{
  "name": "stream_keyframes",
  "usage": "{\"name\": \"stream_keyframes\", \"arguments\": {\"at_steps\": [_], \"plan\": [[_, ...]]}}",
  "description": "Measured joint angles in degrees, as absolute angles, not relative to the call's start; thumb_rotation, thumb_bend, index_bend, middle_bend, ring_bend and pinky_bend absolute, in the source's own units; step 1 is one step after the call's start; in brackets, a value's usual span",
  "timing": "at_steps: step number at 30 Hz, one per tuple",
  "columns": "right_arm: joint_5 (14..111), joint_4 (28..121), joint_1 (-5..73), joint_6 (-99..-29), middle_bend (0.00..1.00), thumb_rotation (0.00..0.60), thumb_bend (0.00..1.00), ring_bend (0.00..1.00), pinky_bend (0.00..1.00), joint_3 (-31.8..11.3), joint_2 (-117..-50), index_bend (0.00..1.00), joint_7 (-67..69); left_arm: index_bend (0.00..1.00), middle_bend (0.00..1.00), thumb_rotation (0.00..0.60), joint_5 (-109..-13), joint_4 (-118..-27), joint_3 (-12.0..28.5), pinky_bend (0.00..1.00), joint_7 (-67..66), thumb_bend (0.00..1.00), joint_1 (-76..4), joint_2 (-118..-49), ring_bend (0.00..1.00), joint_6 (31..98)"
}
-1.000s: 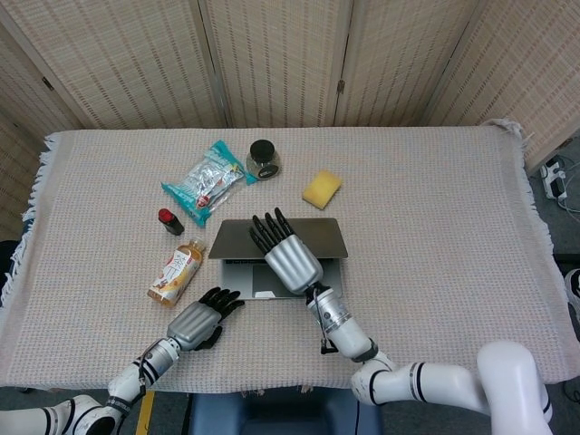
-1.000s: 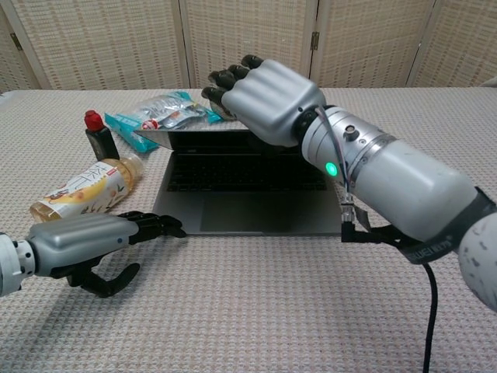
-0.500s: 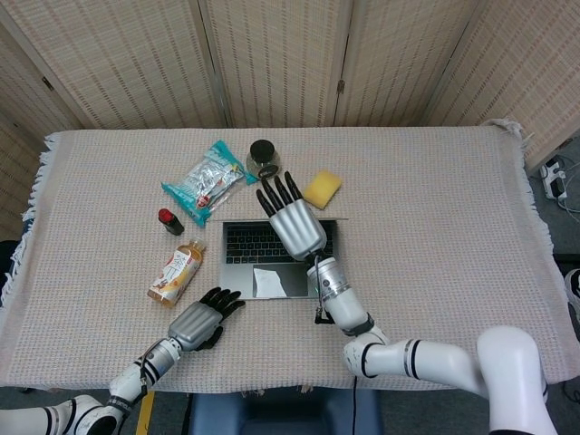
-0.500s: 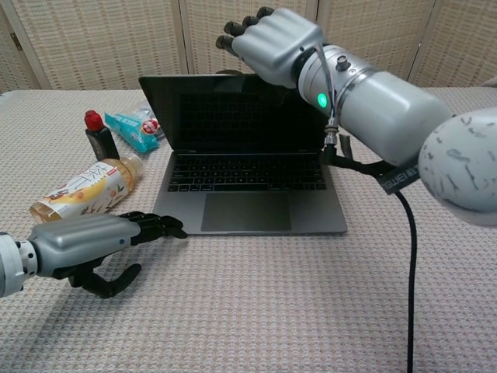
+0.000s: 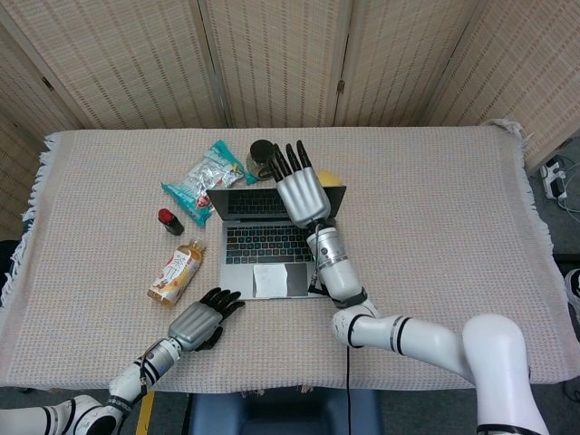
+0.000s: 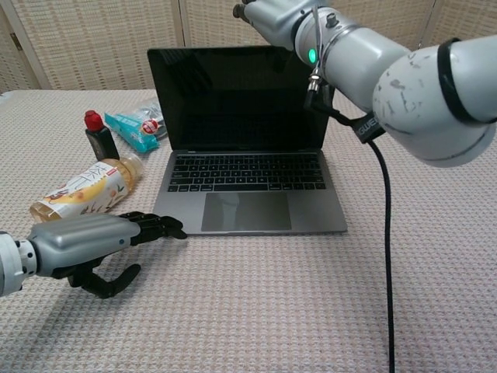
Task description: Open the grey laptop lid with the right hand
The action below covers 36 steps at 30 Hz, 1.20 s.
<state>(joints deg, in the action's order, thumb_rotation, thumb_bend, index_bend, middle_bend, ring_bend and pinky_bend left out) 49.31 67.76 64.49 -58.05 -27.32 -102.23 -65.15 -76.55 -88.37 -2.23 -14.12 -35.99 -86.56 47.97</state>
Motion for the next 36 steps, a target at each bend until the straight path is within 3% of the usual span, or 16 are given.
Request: {"name": "stream_keyframes", "arguments": {"at_steps": [23,29,36], "plan": [[39.9,56.3,71.7,-57.7,0.00,0.600,0.54,0.00,0.00,-27.8,-104.0,0.00,-64.5,0.07,0.04,0.600,-74.5,-89.9,-2.1,0.00,-16.5,0.76,-36.6,-85.9,0.00,47.9],[41.0,61.7,70.6,-58.4,0.00,0.600,0.54,0.00,0.00,-27.5,-101.7,0.00,-61.8,0.07,0.04,0.600,-75.6,-91.7,-2.1,0.00,-15.5,0.76,-36.0,-84.6,0.00,49.7],[43.8,80.8,65.5,-60.7,0.00,0.600,0.54,0.00,0.00,-25.7,-93.2,0.00,-57.5,0.07,0.04,0.600,-79.6,-95.6,-2.8,0.00,-11.2,0.76,-34.5,-80.6,0.00,53.2]]}}
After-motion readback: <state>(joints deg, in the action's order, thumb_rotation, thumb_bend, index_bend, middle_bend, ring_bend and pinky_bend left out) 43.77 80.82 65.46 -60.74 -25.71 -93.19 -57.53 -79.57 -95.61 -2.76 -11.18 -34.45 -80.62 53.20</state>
